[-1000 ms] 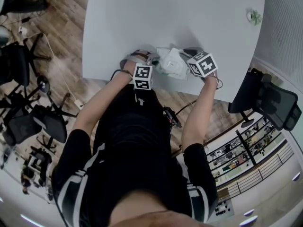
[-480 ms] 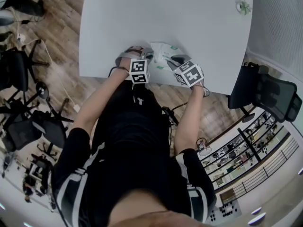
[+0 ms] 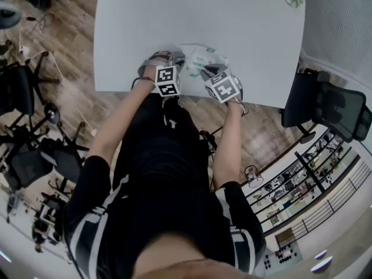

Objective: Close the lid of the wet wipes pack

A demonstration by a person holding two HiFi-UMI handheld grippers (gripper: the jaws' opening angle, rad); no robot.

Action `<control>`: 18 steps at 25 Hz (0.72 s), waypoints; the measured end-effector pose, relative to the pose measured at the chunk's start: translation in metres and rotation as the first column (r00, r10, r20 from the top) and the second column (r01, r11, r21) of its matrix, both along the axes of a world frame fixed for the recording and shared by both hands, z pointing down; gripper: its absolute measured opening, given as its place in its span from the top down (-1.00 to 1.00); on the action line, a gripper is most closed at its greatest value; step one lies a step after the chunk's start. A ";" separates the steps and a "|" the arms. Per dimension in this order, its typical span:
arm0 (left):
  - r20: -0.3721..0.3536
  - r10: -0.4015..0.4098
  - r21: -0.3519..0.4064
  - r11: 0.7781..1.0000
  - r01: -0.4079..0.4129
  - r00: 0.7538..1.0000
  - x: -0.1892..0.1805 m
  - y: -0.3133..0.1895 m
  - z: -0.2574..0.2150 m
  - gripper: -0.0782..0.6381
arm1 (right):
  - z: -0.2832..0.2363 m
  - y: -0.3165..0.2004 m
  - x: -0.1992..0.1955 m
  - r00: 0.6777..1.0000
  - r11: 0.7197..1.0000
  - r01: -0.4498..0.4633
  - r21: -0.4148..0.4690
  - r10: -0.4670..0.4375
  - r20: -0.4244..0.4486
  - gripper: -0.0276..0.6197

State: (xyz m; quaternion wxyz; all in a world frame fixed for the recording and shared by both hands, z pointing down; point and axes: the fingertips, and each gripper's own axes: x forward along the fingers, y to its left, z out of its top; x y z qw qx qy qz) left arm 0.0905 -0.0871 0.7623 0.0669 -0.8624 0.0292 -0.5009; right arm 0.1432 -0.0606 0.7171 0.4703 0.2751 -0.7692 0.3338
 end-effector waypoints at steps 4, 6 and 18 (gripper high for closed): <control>-0.011 -0.017 -0.028 0.999 0.017 1.000 0.001 0.000 0.000 0.51 | 0.009 0.005 -0.001 0.998 1.000 0.008 0.002 -0.008 -0.059 0.69; -0.014 -0.021 -0.030 0.999 0.020 1.000 0.000 -0.001 0.000 0.51 | 0.014 0.006 -0.002 0.995 1.000 0.029 0.005 -0.028 -0.092 0.69; -0.016 -0.015 -0.033 0.999 0.015 1.000 -0.003 -0.002 0.001 0.51 | 0.031 0.008 -0.007 0.976 0.997 0.072 0.023 -0.066 -0.207 0.70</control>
